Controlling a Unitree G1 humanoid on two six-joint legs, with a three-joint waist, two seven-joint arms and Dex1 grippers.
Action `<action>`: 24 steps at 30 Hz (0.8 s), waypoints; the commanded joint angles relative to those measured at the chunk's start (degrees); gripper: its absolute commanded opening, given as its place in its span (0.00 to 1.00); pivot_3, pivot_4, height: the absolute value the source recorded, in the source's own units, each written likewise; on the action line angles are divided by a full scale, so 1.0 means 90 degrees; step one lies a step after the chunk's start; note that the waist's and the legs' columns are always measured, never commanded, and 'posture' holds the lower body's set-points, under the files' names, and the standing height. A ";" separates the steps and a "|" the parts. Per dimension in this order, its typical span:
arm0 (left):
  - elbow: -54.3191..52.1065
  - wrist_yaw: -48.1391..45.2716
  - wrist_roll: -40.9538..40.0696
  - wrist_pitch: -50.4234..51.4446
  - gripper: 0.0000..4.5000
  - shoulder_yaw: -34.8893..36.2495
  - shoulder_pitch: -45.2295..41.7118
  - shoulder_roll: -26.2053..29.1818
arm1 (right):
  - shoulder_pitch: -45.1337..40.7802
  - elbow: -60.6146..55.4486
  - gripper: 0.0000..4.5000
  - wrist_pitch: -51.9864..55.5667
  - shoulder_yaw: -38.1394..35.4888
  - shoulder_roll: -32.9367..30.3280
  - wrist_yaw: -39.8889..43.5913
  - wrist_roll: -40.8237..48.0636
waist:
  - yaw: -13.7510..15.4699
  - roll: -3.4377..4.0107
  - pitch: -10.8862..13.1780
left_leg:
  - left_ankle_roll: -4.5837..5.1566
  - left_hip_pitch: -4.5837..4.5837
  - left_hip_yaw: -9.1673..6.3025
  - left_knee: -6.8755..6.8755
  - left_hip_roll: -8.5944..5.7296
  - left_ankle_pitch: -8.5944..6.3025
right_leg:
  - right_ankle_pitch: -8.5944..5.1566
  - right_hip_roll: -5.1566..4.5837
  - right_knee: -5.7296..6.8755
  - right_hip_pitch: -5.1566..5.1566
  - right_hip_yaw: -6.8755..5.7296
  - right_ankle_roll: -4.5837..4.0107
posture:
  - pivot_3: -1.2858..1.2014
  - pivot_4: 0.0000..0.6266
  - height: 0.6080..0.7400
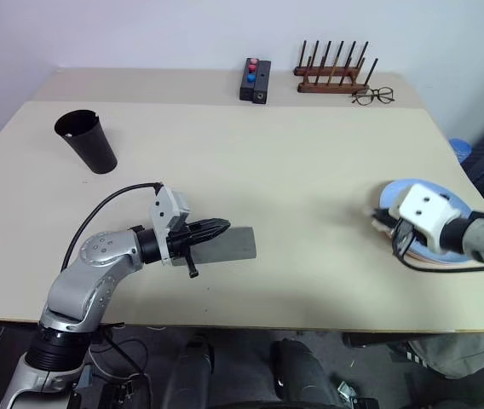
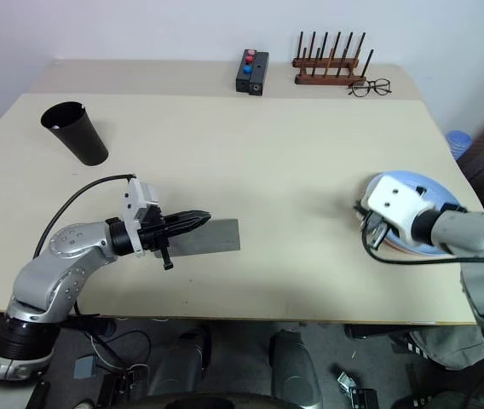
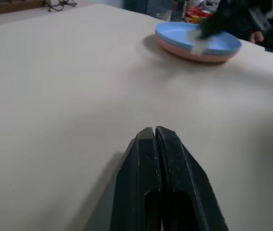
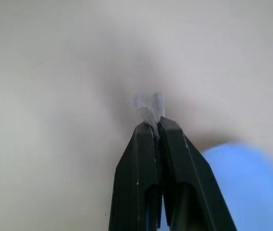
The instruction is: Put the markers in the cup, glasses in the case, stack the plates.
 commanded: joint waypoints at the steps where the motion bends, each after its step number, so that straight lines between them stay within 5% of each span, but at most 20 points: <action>1: -0.0060 0.0047 -0.0027 -0.0129 0.00 0.0313 0.0001 0.0103 | -0.0263 0.0506 0.02 0.0073 -0.0108 -0.0261 -0.0322 -0.0394 | 0.0026 -0.0001 0.0000 | 0.0000 -0.0002 0.0000 0.0000 0.0000 0.0000 | 0.0000 0.0000 -0.0003 0.0000 -0.0001 0.0000 | 0.52 0.24 1.00; 4: -0.0027 0.0102 0.0028 -0.0180 0.00 0.0422 0.0104 0.0155 | -0.0305 0.1112 0.02 -0.0046 0.0050 -0.0354 -0.0431 -0.0646 | 0.0007 -0.0001 0.0000 | 0.0002 -0.0004 0.0001 0.0000 -0.0002 -0.0001 | 0.0000 -0.0002 -0.0009 0.0001 0.0000 0.0000 | 0.52 0.24 1.00; 7: -0.0118 0.0189 0.0028 -0.0153 0.00 0.0513 0.0201 0.0198 | -0.0244 0.1423 0.19 -0.0197 0.0146 -0.0350 -0.0368 -0.0711 | -0.0018 0.0000 0.0000 | 0.0004 -0.0002 0.0001 -0.0002 -0.0001 -0.0002 | 0.0000 -0.0002 -0.0006 -0.0001 0.0000 0.0000 | 0.52 0.24 1.00; 13: -0.0330 0.0460 -0.0010 0.0024 0.00 0.0767 0.0340 0.0320 | -0.0553 0.1684 0.86 -0.0719 0.0274 -0.0190 -0.0585 -0.0798 | -0.0053 0.0005 0.0000 | 0.0005 0.0001 0.0001 -0.0002 0.0000 -0.0002 | 0.0001 -0.0001 0.0002 -0.0004 0.0001 0.0000 | 0.52 0.24 1.00; 24: -0.0200 0.0876 0.0169 -0.0313 0.00 0.2587 0.1862 0.0796 | -0.1054 0.0984 0.86 -0.0561 0.0018 0.1205 0.0174 0.1335 | -0.0041 0.0003 0.0000 | 0.0005 0.0001 0.0001 -0.0005 0.0000 -0.0003 | 0.0000 -0.0001 -0.0003 -0.0001 0.0001 0.0000 | 0.52 0.24 1.00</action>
